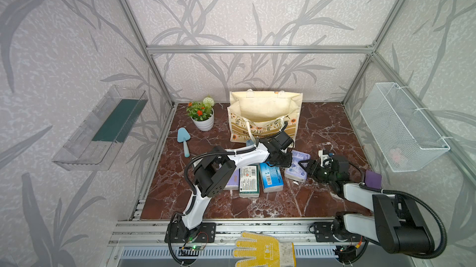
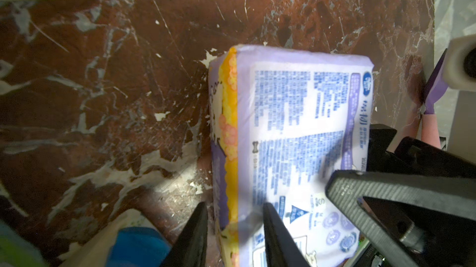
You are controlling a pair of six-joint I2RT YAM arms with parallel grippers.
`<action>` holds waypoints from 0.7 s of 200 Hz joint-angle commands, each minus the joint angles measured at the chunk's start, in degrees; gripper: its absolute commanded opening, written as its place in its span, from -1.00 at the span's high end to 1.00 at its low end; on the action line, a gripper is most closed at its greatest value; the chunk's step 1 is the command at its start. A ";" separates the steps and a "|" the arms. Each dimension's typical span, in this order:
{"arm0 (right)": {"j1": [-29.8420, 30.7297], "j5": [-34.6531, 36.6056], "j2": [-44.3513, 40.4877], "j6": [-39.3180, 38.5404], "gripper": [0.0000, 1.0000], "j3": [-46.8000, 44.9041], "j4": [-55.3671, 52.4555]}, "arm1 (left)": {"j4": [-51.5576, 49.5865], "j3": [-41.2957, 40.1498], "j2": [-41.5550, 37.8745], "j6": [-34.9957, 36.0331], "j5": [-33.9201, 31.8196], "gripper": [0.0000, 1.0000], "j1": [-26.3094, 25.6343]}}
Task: Put tissues into the canvas bag
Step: Pick up the pack of facial tissues from the center of the board.
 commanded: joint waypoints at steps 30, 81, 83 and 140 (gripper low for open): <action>0.87 -2.94 -3.83 1.73 -0.45 0.46 0.52 | -2.29 1.36 2.02 -0.25 -2.00 0.30 0.42; 1.47 -4.07 -1.39 2.42 -0.36 2.71 1.52 | -2.14 1.29 1.77 -0.04 -2.30 0.30 0.59; 1.43 -4.06 -1.45 2.41 -0.36 2.71 1.52 | -2.10 1.19 1.75 -0.02 -2.33 0.30 0.59; 1.85 -3.48 -2.30 1.71 -0.20 2.98 0.56 | -0.60 0.26 0.91 -0.37 -1.14 0.30 0.77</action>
